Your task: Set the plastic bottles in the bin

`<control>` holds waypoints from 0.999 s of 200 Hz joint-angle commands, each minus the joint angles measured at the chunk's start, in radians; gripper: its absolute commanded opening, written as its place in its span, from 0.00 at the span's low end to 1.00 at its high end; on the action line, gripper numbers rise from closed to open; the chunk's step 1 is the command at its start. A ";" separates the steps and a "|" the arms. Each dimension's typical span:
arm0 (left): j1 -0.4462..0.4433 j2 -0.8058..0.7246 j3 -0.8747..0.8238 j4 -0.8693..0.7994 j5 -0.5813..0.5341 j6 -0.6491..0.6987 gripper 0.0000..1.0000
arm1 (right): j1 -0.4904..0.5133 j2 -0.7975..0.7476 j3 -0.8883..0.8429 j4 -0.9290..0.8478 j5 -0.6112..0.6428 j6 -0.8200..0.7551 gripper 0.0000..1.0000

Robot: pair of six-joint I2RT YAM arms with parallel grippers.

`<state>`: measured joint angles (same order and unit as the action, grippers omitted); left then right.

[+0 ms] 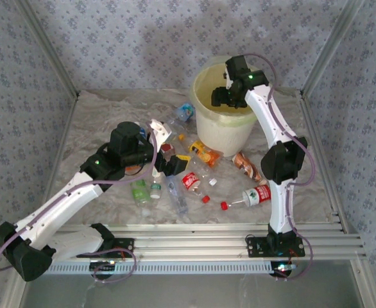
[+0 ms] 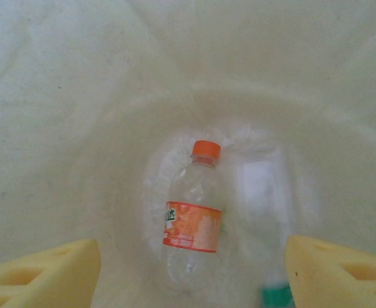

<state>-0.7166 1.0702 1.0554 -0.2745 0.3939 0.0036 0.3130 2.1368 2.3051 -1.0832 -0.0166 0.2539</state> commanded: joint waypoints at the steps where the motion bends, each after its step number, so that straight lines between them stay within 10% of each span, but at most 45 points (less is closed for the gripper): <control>1: -0.006 0.005 0.038 -0.005 0.025 0.013 1.00 | 0.000 -0.049 0.052 -0.033 -0.007 0.004 0.79; 116: -0.007 -0.007 0.031 0.011 0.020 0.006 1.00 | 0.040 -0.341 -0.044 0.039 0.041 -0.121 0.81; 200: -0.005 -0.002 0.035 -0.012 0.063 0.042 1.00 | 0.161 -0.777 -0.538 0.089 0.091 -0.208 0.81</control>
<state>-0.7166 1.0698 1.0557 -0.2832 0.4236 0.0265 0.4526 1.4605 1.8935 -1.0126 0.0364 0.0658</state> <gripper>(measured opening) 0.995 0.811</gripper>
